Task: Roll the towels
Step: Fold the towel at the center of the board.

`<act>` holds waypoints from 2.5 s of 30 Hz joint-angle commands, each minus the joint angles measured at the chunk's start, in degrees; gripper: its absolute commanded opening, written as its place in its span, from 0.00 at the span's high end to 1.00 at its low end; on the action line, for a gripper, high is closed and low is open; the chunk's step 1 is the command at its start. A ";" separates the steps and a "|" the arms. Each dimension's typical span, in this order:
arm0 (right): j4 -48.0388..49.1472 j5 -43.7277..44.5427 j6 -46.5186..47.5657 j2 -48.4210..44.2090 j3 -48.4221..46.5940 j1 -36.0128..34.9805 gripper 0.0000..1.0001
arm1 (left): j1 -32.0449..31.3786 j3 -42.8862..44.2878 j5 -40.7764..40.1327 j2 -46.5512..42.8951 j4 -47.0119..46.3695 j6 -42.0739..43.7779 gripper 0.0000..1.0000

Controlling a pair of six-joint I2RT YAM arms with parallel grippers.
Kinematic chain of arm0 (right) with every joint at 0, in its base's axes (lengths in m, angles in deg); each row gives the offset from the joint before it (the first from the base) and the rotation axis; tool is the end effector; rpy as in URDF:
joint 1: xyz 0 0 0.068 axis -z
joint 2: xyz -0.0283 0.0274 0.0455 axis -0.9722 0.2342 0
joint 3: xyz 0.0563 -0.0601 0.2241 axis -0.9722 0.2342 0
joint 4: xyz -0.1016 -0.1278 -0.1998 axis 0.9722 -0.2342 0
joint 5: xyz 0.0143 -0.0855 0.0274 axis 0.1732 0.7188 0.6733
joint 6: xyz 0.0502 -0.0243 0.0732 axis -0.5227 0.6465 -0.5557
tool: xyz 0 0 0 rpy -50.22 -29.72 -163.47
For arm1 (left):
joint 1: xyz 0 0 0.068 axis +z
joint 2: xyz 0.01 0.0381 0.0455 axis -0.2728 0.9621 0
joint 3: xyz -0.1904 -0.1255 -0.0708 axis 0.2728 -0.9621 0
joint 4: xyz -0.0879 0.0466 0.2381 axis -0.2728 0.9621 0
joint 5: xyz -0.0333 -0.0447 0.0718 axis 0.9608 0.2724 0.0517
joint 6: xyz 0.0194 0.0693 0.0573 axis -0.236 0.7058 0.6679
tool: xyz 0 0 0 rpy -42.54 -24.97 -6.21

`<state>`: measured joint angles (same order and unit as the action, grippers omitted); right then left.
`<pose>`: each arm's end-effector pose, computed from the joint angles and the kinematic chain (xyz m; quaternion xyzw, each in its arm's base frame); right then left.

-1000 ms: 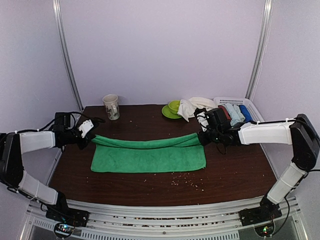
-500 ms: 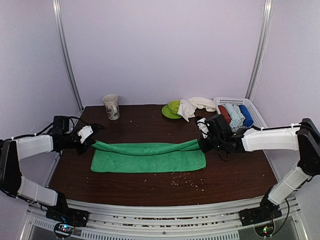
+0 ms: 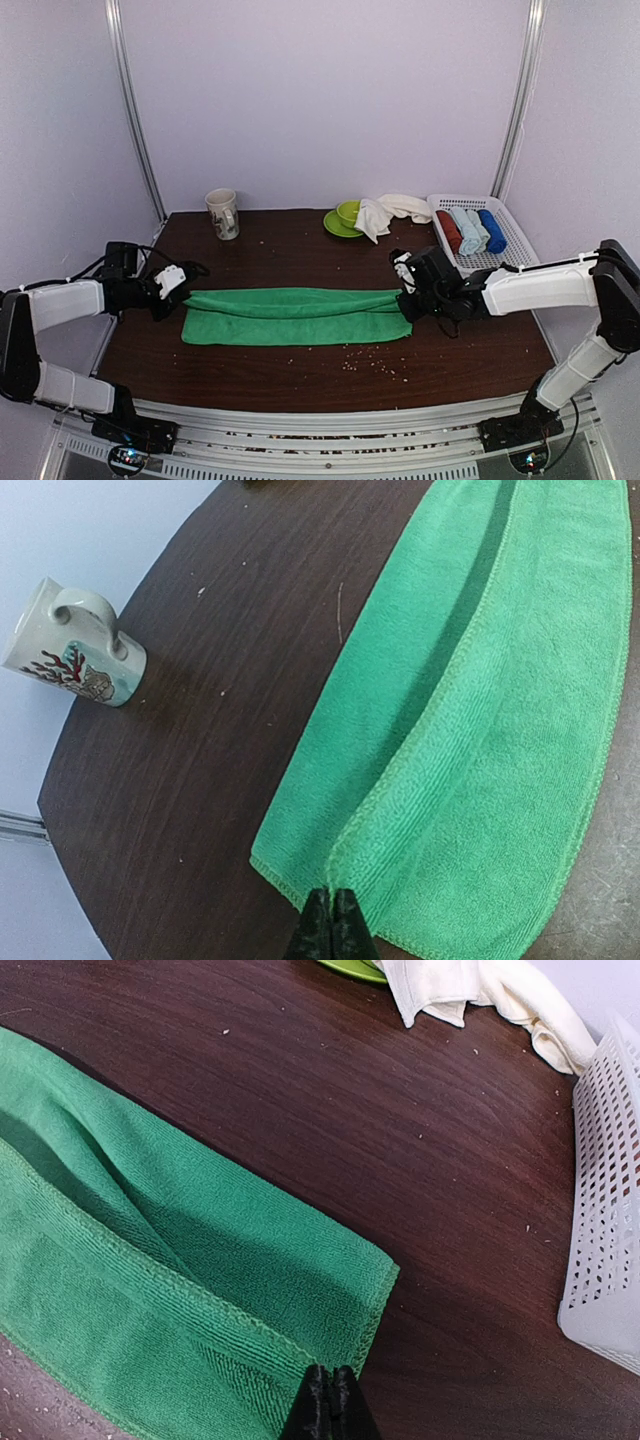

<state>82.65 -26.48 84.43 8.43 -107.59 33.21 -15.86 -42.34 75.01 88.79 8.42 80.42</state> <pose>0.2592 0.2149 0.1170 -0.2563 0.8839 0.0430 0.3888 0.2726 -0.0376 0.1197 0.4592 0.7828 -0.0452 0.4175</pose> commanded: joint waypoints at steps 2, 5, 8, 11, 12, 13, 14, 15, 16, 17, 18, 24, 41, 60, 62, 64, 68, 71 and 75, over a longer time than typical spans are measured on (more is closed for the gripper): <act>2.95 5.85 3.25 -3.28 4.26 -3.14 1.00 | 0.72 -1.25 1.91 -1.03 -0.12 2.64 1.00; 6.63 5.87 6.12 -5.15 7.16 -4.08 1.00 | 0.66 -1.60 2.49 -0.65 -0.21 3.25 1.00; 8.04 6.11 8.72 -5.96 8.53 -4.20 1.00 | 0.70 -2.34 2.63 -0.45 -0.61 4.03 1.00; 9.29 5.47 11.21 -6.69 9.84 -4.79 1.00 | 0.69 -3.87 2.47 -1.08 -1.84 4.96 1.00; 9.79 4.98 12.42 -6.96 10.33 -5.08 1.00 | 0.70 -4.53 2.46 -1.54 -2.32 5.40 1.00; 10.38 4.80 13.31 -7.22 10.79 -5.41 1.00 | 0.67 -5.31 2.46 -2.10 -2.97 5.70 1.00; 10.93 4.43 14.50 -7.48 11.66 -5.81 1.00 | 0.67 -6.47 2.44 -2.82 -3.84 5.91 1.00; 11.48 3.81 15.72 -7.75 12.29 -6.15 1.00 | 0.73 -7.28 2.41 -3.48 -4.68 6.16 1.00; 12.24 3.36 16.95 -8.01 13.13 -6.41 1.00 | 0.68 -8.01 2.53 -4.03 -5.29 6.47 1.00; 13.07 3.43 17.90 -8.26 13.91 -6.68 1.00 | 0.73 -8.51 2.52 -4.43 -5.91 6.62 1.00; 13.72 3.80 18.45 -8.47 14.40 -7.03 1.00 | 0.69 -8.83 2.59 -4.70 -6.30 6.74 1.00; 17.03 6.65 22.05 -9.63 17.45 -8.98 1.00 | 0.69 -8.61 2.43 -3.97 -6.03 7.22 1.00; 17.94 11.04 23.99 -9.43 19.83 -11.17 1.00 | 1.69 -10.65 3.44 -6.15 -4.55 11.39 1.00; 15.28 13.04 23.11 -7.51 19.66 -14.32 0.94 | 1.67 -11.07 4.21 -6.05 -1.23 15.31 0.92; 14.82 13.14 22.95 -7.27 19.57 -14.56 0.87 | 1.69 -10.70 4.18 -6.21 -0.25 15.82 0.89; 14.45 13.38 22.72 -7.14 19.40 -14.68 0.80 | 1.65 -10.50 4.21 -6.48 0.68 16.37 0.85; 13.59 13.89 22.10 -6.96 19.01 -14.87 0.69 | 1.69 -10.17 3.80 -7.04 2.13 17.17 0.73; 12.79 14.38 21.41 -7.23 18.54 -14.95 0.59 | 1.67 -9.62 3.48 -7.66 3.55 17.75 0.61; 11.46 16.15 20.21 -9.67 17.94 -15.10 0.11 | 2.04 -8.05 3.29 -9.91 6.99 19.14 0.40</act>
<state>95.90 -13.28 106.15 0.91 -88.03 18.55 -14.68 -52.96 77.70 81.34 12.33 97.71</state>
